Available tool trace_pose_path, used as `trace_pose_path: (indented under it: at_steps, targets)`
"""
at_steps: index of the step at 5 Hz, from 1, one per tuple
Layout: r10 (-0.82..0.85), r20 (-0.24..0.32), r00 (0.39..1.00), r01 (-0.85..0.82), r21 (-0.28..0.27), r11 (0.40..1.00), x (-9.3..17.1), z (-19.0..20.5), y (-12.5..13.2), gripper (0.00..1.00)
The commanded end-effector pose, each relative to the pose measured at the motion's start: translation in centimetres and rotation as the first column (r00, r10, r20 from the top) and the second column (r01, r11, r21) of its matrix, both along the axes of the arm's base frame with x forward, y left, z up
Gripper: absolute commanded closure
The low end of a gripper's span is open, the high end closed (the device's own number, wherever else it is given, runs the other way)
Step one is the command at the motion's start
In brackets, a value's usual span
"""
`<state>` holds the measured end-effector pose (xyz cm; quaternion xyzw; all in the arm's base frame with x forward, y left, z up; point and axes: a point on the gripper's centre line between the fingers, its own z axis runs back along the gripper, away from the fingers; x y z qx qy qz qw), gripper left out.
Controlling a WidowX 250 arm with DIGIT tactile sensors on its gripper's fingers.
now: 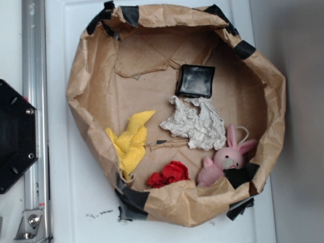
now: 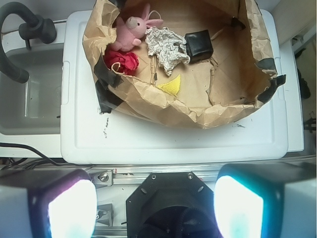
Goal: Grab the black box.
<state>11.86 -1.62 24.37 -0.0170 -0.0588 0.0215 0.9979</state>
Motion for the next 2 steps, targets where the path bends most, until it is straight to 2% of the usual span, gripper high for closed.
trace_pose_path:
  at_steps: [1,2]
  targets:
    - [0.000,0.000,1.000,0.000,0.000,1.000,0.0,0.0,0.0,0.00]
    - [-0.055,0.004,0.998,0.055,-0.003,0.998,4.2,-2.0,1.8,0.00]
